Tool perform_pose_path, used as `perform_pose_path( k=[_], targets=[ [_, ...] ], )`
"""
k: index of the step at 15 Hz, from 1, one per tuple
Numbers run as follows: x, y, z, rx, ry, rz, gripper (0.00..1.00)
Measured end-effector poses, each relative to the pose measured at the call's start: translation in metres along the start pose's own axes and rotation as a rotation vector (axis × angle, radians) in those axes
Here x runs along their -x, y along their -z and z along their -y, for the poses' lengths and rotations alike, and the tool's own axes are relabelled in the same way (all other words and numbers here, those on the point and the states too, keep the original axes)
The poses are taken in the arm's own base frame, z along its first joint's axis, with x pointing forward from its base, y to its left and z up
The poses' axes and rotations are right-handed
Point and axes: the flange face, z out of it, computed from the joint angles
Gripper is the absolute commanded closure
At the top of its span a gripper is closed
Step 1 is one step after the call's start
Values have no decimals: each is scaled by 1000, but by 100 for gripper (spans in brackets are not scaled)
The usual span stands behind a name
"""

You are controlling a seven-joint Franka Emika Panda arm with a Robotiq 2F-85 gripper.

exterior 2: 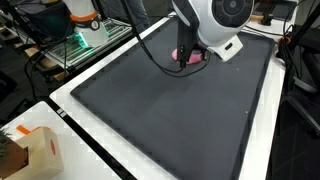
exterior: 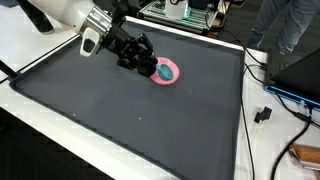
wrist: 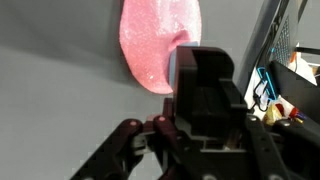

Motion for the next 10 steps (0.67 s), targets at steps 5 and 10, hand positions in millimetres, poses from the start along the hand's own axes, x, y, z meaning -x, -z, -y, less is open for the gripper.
perform_pose_path(
  k=[5, 10],
  targets=[
    [-6, 0, 5, 40, -43, 27, 75],
    [-6, 0, 4, 47, -94, 30, 75]
  ],
)
